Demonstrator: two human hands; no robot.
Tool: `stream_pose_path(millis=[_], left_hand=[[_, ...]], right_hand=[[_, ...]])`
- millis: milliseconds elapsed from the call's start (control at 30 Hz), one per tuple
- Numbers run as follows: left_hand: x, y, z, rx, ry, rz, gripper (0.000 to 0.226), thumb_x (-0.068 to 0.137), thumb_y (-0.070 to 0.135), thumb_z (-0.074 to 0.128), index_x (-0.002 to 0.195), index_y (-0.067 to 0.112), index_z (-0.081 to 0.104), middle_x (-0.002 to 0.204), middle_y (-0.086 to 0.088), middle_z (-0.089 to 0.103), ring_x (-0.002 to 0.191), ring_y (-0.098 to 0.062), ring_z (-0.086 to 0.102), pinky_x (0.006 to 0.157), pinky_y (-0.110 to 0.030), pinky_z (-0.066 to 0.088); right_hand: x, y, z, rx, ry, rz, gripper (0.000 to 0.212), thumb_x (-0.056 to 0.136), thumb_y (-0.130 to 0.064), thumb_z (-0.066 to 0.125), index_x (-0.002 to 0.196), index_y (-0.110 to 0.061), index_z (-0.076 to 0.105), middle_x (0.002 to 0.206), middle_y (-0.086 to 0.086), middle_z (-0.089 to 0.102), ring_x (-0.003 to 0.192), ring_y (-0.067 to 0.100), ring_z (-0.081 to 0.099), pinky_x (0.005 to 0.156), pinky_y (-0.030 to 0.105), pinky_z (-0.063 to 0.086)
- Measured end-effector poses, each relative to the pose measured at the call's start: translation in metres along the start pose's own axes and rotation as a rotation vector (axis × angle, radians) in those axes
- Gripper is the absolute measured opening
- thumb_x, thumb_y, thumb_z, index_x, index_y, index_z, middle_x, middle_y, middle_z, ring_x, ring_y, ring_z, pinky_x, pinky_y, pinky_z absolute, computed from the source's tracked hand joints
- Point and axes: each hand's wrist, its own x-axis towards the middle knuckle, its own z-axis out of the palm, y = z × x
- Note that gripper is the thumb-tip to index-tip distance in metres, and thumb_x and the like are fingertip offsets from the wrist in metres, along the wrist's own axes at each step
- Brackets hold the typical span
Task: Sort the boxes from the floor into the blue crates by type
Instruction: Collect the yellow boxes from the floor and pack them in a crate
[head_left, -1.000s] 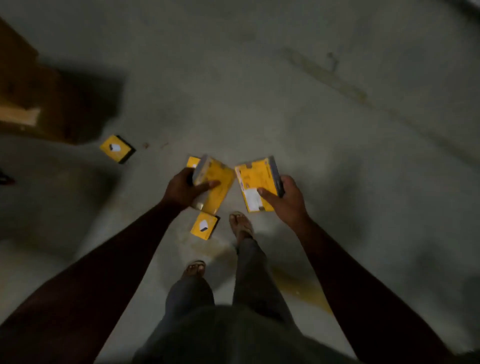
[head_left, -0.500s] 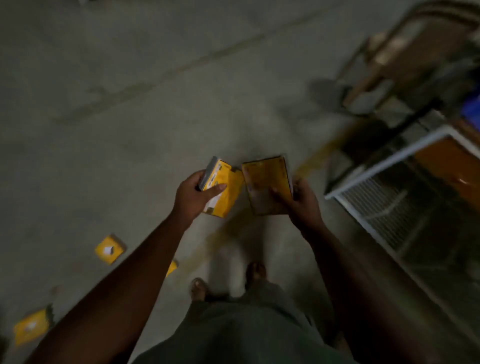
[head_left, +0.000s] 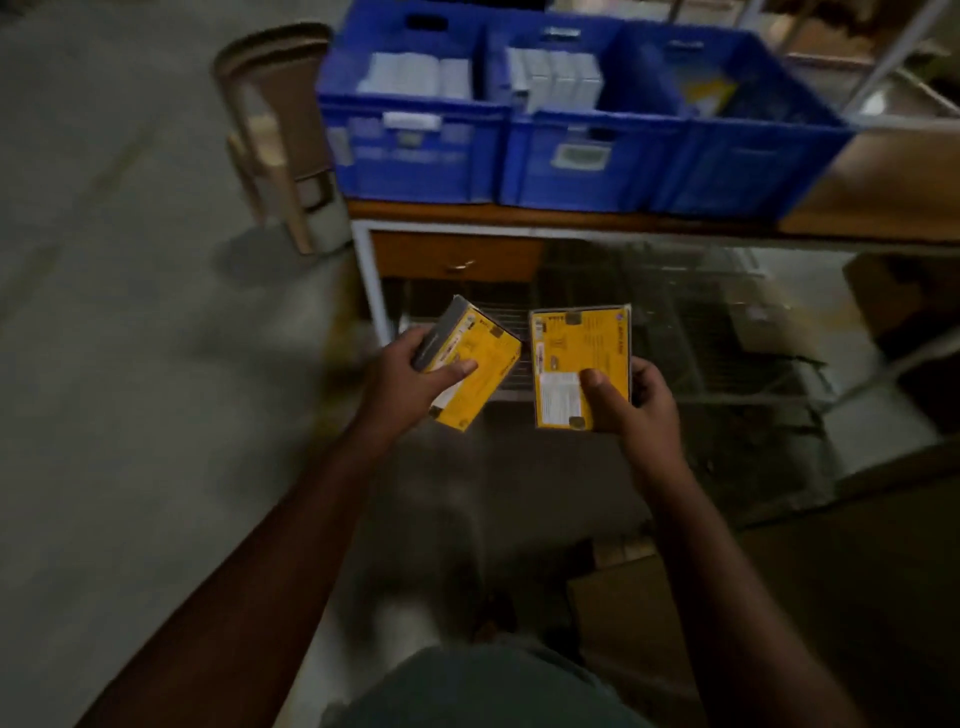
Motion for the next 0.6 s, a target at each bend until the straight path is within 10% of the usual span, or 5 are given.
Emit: stream_pose_path(millis=[133,600], left_hand=[[0.064,0.044,0.07,0.021,-0.083,0.084,0.052,0.073,0.041,0.088,0.119,0.031,0.065,0.104,0.01,0.074,0.093,-0.008,0.072,0.082,-0.043,0.061],[0.271,0.139,0.238,0.043,-0.209,0.3,0.044,0.079,0.042,0.084,0.115,0.024,0.067,0.102,0.007,0.075,0.091,-0.009,0.072,0.078,-0.038,0.06]], right_hand=[[0.052,-0.014,-0.053,0.029,0.112,-0.028,0.045,0.091,-0.035,0.075,0.13,-0.023,0.056,0.118,-0.002,0.071,0.101,0.01,0.073,0.071,0.026,0.061],[0.274,-0.061,-0.11,0.423,0.762,0.002,0.042,0.086,-0.037,0.08,0.117,-0.024,0.054,0.116,0.002,0.069,0.1,0.016,0.069,0.081,0.031,0.057]])
